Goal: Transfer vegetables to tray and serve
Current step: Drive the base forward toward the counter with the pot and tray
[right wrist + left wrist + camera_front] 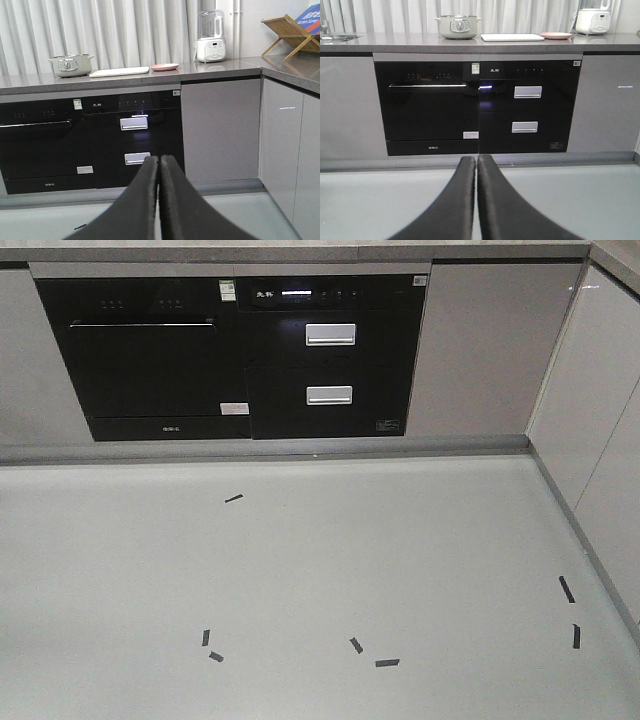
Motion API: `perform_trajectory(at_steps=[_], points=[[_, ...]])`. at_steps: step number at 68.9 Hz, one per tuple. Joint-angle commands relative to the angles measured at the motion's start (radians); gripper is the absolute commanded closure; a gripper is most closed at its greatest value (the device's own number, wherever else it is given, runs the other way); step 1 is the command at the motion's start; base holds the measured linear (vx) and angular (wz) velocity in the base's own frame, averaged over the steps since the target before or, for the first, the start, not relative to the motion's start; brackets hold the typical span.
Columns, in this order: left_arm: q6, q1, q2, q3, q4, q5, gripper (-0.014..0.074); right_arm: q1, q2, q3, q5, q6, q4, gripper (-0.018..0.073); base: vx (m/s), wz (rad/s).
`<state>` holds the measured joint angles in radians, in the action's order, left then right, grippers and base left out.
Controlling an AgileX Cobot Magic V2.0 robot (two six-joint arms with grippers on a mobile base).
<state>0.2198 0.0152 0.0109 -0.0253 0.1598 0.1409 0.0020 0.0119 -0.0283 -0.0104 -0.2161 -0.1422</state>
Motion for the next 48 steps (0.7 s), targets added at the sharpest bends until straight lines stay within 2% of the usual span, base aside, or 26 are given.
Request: perform_trajectory(at_steps=[1,48], points=[[0.002,-0.001,0.015,-0.027,0.001,-0.076,0.0602,-0.005,0.005,-0.014,0.078,0.0,-0.003,0.0562,0.0,0.0],[0.002,-0.001,0.015,-0.027,0.001,-0.076,0.0602,-0.005,0.005,-0.014,0.078,0.0,-0.003,0.0562,0.0,0.0]])
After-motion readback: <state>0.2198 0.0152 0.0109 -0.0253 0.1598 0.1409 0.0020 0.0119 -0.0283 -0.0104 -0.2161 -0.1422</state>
